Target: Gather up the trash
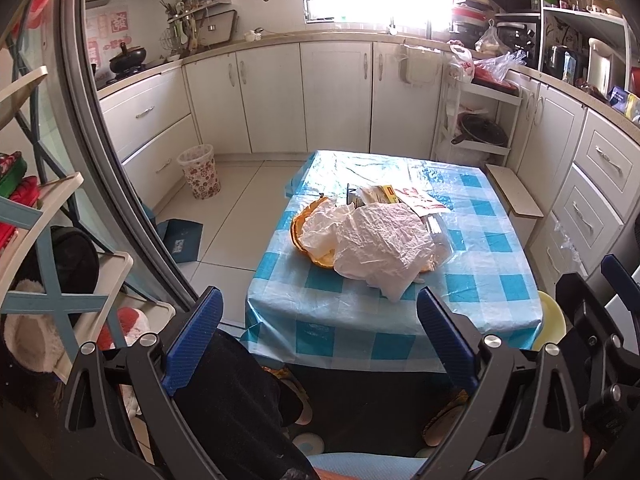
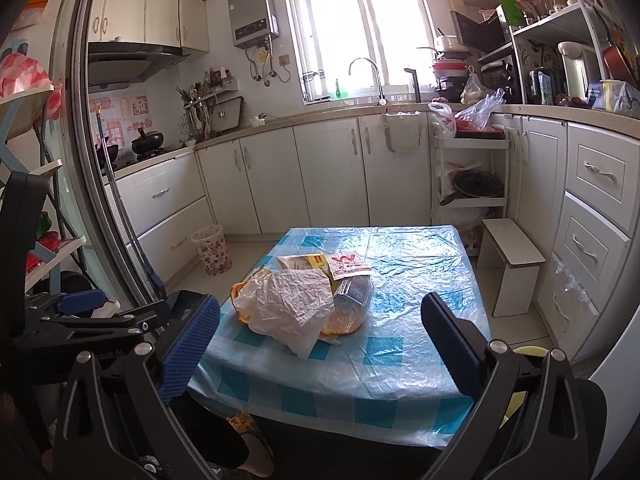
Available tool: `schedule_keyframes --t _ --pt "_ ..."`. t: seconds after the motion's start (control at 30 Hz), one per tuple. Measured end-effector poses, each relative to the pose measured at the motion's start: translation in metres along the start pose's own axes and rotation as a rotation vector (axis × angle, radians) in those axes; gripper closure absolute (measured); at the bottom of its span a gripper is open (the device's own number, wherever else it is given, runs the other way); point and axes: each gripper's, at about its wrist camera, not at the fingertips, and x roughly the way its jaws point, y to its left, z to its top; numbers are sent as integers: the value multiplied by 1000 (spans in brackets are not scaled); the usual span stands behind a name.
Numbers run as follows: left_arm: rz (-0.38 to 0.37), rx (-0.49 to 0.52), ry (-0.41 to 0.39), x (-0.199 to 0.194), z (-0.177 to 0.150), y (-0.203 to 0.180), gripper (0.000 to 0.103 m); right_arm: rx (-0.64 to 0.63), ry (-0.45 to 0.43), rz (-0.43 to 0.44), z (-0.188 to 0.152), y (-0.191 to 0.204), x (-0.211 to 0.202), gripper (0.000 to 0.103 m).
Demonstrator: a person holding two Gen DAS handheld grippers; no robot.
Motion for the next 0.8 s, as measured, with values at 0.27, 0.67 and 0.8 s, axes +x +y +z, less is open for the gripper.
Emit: schedule_keyframes --t 0.27,0.67,0.8 --pt "-69 31 13 34 5 0 9 -5 40 12 1 -9 25 6" --pt "-214 32 127 127 22 -14 8 -39 170 70 21 -44 108 6" --pt "-210 -13 214 173 26 -21 8 -31 248 97 32 -60 160 6"
